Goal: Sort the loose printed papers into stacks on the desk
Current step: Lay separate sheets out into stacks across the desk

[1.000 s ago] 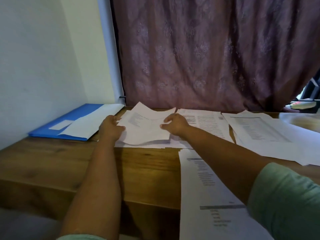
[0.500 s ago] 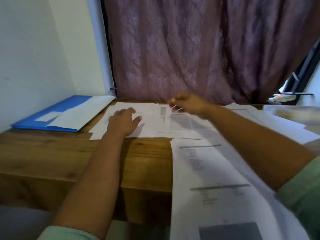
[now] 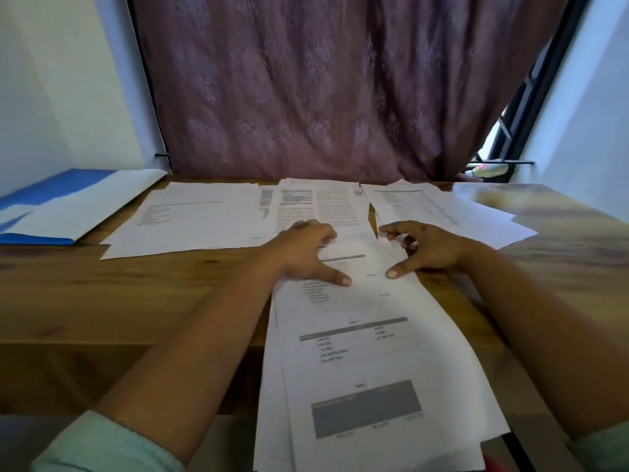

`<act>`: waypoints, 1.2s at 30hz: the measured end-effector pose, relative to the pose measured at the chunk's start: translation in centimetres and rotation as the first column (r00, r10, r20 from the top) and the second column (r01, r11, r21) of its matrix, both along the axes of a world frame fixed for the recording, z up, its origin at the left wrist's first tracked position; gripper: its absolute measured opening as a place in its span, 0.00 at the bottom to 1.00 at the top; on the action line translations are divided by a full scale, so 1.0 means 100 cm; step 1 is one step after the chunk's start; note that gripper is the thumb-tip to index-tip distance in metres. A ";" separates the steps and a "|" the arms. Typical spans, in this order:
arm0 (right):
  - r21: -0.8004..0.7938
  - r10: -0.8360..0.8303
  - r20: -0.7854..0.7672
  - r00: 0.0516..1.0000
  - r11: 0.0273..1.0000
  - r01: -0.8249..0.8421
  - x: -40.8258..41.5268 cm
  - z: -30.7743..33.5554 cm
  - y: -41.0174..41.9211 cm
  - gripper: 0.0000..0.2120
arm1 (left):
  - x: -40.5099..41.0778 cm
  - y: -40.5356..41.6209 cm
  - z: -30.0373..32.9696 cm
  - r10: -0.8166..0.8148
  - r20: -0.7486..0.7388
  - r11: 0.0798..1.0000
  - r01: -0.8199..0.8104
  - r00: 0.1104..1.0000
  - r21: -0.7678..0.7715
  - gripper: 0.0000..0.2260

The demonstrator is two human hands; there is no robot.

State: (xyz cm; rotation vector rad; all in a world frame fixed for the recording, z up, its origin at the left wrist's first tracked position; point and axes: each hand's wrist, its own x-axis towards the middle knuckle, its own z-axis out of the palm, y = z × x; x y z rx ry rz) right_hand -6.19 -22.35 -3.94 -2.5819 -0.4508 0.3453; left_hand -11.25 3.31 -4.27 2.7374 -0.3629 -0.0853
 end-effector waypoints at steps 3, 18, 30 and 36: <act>0.006 0.019 0.016 1.000 1.000 -0.019 0.004 -0.005 -0.003 0.40 | 0.005 0.000 -0.011 0.011 -0.029 1.000 -0.011 1.000 0.003 0.39; 0.631 -0.141 0.027 0.990 0.770 0.092 0.001 -0.014 0.003 0.08 | 0.004 0.003 -0.015 0.002 0.073 0.991 0.008 0.997 -0.136 0.44; 0.521 0.050 -0.213 0.976 0.850 0.070 -0.018 0.012 -0.017 0.15 | 0.003 0.026 -0.004 0.211 0.226 0.905 -0.103 0.951 -0.413 0.09; 0.661 -0.249 -0.150 0.957 0.695 0.285 0.000 0.020 0.008 0.03 | -0.007 0.024 0.009 0.556 0.131 0.735 -0.412 0.821 -0.539 0.40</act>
